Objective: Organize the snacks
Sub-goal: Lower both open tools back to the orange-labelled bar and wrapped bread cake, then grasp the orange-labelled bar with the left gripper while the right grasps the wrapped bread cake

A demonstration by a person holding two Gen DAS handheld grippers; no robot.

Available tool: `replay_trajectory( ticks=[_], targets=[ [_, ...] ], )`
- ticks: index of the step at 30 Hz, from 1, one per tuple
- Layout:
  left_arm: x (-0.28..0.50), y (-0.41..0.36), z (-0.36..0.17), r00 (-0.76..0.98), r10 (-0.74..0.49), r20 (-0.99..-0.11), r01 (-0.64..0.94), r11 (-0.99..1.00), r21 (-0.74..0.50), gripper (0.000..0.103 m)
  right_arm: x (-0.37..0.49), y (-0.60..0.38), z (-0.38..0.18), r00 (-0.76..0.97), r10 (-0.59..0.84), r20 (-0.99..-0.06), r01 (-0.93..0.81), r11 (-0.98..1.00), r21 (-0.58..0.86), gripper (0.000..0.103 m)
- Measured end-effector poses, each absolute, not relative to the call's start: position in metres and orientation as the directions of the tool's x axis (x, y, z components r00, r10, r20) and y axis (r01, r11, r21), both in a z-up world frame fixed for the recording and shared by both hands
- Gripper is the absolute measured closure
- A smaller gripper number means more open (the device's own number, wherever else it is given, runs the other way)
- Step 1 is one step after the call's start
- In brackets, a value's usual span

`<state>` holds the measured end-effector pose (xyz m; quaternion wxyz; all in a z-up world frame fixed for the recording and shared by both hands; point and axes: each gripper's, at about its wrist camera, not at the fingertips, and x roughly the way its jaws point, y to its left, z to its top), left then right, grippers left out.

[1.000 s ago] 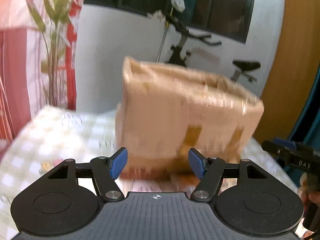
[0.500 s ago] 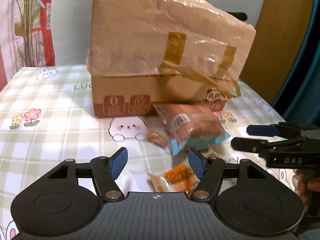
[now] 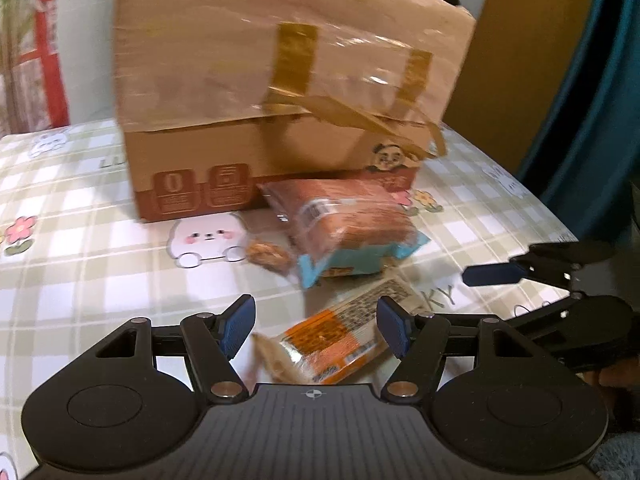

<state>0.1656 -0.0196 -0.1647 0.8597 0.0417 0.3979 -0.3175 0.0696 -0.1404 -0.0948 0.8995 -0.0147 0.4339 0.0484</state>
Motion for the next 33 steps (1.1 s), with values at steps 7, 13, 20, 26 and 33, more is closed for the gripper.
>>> replay_trajectory(
  ticks=[7,13,20,26,33],
  targets=[
    [0.161,-0.037,-0.176,0.410,-0.546,-0.730,0.651,0.736,-0.185,0.034,0.074,-0.145,-0.100,0.614,0.059,-0.787,-0.086,0.996,0.008,0.033],
    [0.157,-0.049,-0.182,0.418,-0.516,-0.748,0.671,0.730,-0.128,0.033,0.075,-0.149,-0.099,0.618,0.056,-0.784,-0.066,0.998,0.019,0.033],
    [0.156,-0.054,-0.187,0.428,-0.503,-0.751,0.688,0.720,-0.091,0.035,0.074,-0.150,-0.099,0.618,0.057,-0.784,-0.060,0.998,0.025,0.033],
    [0.147,-0.047,-0.184,0.459,-0.487,-0.743,0.665,0.743,-0.075,0.040,0.074,-0.149,-0.098,0.625,0.055,-0.778,-0.061,0.998,0.021,0.033],
    [0.147,-0.009,-0.179,0.494,-0.433,-0.754,0.544,0.831,-0.121,0.042,0.073,-0.154,-0.091,0.653,0.054,-0.756,-0.038,0.999,0.038,0.033]
  ],
)
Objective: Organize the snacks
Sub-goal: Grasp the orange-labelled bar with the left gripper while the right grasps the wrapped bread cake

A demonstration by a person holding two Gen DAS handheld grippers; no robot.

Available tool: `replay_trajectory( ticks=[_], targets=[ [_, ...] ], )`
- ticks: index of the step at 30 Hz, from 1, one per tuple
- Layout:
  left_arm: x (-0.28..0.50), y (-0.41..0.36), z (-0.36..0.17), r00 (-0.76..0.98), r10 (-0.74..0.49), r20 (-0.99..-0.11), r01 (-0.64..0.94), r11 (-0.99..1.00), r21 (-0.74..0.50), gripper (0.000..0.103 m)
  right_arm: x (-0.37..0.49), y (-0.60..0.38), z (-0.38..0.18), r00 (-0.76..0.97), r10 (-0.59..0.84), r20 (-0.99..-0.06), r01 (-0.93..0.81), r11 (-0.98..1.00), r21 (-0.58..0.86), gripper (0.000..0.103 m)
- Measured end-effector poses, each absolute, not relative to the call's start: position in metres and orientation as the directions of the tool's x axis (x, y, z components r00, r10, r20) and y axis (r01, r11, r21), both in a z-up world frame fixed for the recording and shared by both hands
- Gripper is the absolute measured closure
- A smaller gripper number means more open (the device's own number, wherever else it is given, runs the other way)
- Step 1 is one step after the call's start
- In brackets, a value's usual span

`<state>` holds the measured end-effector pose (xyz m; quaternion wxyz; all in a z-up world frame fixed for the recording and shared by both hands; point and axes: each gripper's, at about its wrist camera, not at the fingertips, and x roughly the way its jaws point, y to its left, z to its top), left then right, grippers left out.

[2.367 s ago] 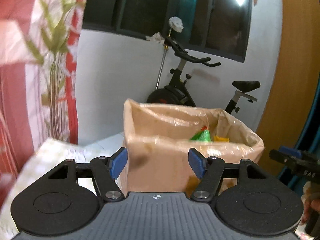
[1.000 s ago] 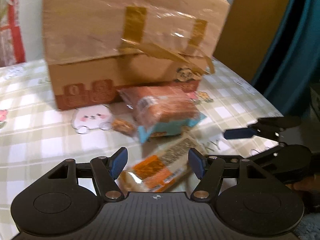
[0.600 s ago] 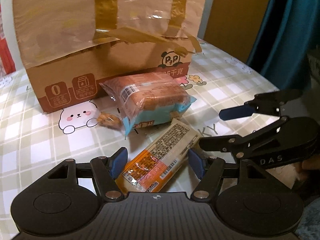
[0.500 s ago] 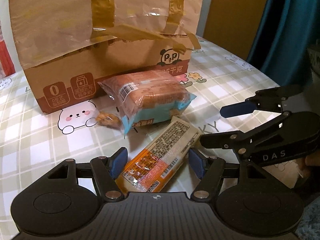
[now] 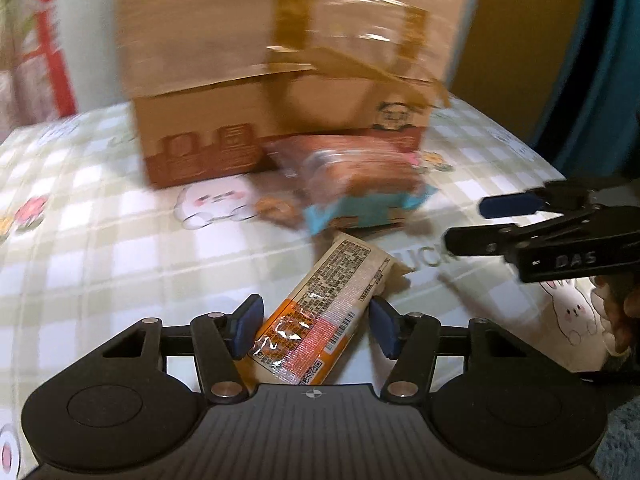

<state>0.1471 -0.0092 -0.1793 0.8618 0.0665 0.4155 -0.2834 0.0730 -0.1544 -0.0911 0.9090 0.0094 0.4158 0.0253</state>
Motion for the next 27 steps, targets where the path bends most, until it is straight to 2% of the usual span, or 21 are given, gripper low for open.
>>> replay_trajectory(
  ticks=[5,6,8,12,19,24,27],
  targets=[
    [0.154,0.024,-0.178,0.553,-0.359,-0.752,0.404,0.905,-0.136,0.043,0.076,-0.154,-0.086,0.676,0.087,-0.732,-0.039,0.996,0.082,0.031],
    [0.156,0.031,-0.178,0.566,-0.345,-0.749,0.373,0.917,-0.141,0.043,0.078,-0.154,-0.084,0.679,0.097,-0.728,-0.041,0.995,0.095,0.029],
    [0.161,0.040,-0.177,0.590,-0.311,-0.745,0.317,0.938,-0.141,0.043,0.084,-0.154,-0.082,0.684,0.115,-0.721,-0.040,0.992,0.121,0.017],
    [0.167,0.051,-0.178,0.623,-0.266,-0.736,0.250,0.959,-0.135,0.043,0.107,-0.154,-0.077,0.693,0.131,-0.709,-0.004,0.984,0.178,0.017],
    [0.165,0.055,-0.179,0.637,-0.261,-0.725,0.234,0.962,-0.141,0.045,0.153,-0.153,-0.084,0.686,0.163,-0.709,0.096,0.946,0.311,0.013],
    [0.165,0.054,-0.183,0.638,-0.270,-0.721,0.231,0.960,-0.156,0.046,0.173,-0.132,-0.100,0.654,0.084,-0.752,0.105,0.974,0.200,0.009],
    [0.164,0.054,-0.183,0.639,-0.274,-0.718,0.227,0.960,-0.163,0.046,0.169,-0.123,-0.104,0.669,0.046,-0.742,0.072,0.989,0.126,0.013]
  ],
)
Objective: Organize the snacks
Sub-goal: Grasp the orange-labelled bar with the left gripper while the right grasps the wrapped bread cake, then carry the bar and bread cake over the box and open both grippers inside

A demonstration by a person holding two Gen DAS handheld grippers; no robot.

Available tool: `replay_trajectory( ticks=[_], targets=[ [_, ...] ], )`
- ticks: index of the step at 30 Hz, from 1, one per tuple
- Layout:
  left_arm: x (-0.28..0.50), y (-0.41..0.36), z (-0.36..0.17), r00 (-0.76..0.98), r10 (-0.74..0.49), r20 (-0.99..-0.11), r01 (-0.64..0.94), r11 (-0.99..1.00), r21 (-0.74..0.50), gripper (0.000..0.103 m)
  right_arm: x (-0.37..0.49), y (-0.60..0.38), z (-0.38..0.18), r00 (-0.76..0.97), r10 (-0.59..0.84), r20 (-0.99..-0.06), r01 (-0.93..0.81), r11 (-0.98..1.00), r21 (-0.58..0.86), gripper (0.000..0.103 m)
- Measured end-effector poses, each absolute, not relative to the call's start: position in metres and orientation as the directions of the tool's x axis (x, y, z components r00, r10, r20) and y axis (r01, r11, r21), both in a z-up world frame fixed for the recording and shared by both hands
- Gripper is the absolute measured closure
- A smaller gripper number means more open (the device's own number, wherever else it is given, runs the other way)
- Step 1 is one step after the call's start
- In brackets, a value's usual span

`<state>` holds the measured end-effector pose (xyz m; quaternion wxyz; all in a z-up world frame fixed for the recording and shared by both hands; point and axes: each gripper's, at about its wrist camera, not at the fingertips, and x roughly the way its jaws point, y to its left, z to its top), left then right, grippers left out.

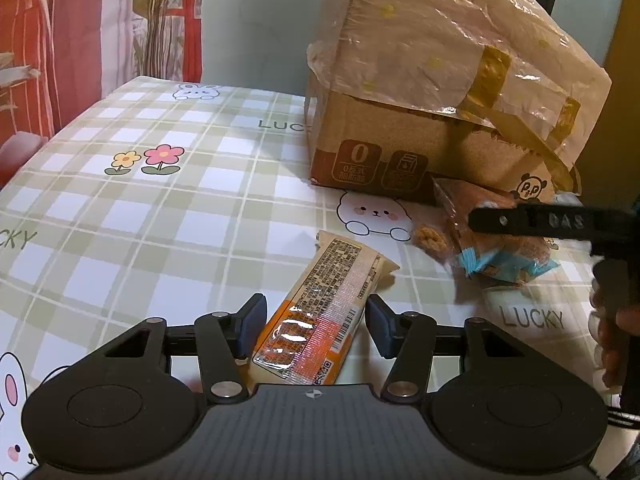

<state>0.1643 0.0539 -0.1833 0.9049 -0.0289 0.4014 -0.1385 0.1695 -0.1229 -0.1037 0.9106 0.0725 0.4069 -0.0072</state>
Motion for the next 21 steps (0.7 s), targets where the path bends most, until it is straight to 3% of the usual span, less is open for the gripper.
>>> replay_trajectory(
  ticks=[2,9,14,21],
  targets=[
    [0.163,0.053,-0.183,0.641,-0.272,-0.718,0.226,0.961,-0.162,0.046,0.163,-0.122,-0.105,0.683,0.040,-0.729,0.044,0.994,0.095,0.020],
    [0.161,0.053,-0.182,0.644,-0.268,-0.717,0.222,0.962,-0.160,0.048,0.116,-0.133,-0.103,0.727,0.040,-0.686,0.027,0.996,0.088,0.022],
    [0.159,0.051,-0.178,0.647,-0.276,-0.711,0.237,0.959,-0.157,0.058,0.091,-0.148,-0.097,0.749,0.041,-0.661,0.055,0.991,0.123,0.023],
    [0.154,0.050,-0.174,0.651,-0.283,-0.705,0.250,0.956,-0.153,0.060,0.087,-0.153,-0.091,0.774,0.050,-0.631,0.055,0.988,0.145,0.023]
  ],
)
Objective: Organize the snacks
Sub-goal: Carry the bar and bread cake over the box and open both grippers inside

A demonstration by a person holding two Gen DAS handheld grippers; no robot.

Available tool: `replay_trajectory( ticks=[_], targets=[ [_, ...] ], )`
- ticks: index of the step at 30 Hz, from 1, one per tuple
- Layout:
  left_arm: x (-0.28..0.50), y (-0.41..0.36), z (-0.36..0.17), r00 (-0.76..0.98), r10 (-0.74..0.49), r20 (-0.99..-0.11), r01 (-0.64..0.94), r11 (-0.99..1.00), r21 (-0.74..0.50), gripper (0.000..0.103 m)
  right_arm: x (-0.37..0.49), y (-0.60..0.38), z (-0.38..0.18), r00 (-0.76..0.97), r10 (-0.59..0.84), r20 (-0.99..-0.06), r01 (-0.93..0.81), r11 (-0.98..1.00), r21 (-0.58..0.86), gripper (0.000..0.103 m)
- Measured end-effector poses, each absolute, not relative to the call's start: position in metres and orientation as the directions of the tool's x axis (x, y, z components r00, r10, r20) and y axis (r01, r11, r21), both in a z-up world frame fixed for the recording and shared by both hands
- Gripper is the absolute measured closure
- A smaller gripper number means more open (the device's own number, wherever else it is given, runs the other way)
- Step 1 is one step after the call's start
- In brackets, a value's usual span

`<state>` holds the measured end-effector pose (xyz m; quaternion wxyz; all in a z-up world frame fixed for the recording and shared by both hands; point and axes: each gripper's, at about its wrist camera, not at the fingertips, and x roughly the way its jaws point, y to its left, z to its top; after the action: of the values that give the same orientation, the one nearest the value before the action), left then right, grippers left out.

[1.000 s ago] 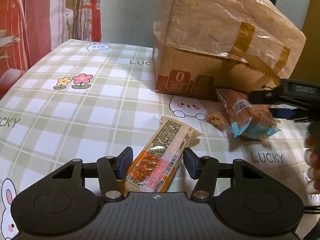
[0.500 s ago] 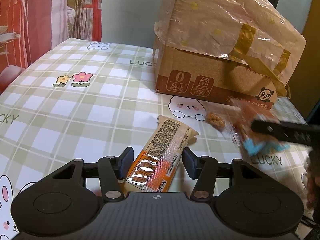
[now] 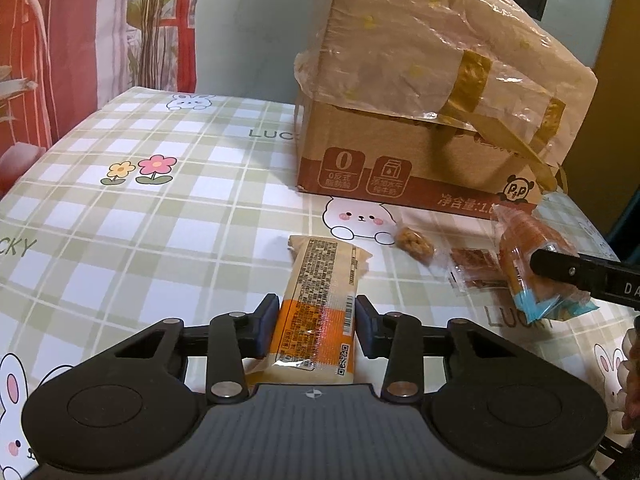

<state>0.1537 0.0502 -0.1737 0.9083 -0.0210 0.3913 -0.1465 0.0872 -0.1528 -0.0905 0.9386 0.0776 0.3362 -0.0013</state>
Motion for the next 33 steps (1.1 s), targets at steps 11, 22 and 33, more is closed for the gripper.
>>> replay_trajectory(
  ticks=[11,22,33],
  targets=[
    [0.165,0.042,-0.178,0.626,-0.276,-0.729,0.277,0.953,-0.123,0.060,0.082,-0.151,-0.093,0.762,0.084,-0.643,0.021,0.988,0.154,0.023],
    [0.164,0.039,-0.180,0.646,-0.277,-0.712,0.290,0.951,-0.107,0.064,0.081,-0.153,-0.095,0.752,0.082,-0.654,0.033,0.986,0.161,0.023],
    [0.149,0.043,-0.148,0.701,-0.314,-0.640,0.298,0.945,-0.138,0.064,0.076,-0.154,-0.086,0.773,0.092,-0.628,0.022,0.985,0.171,0.023]
  ],
)
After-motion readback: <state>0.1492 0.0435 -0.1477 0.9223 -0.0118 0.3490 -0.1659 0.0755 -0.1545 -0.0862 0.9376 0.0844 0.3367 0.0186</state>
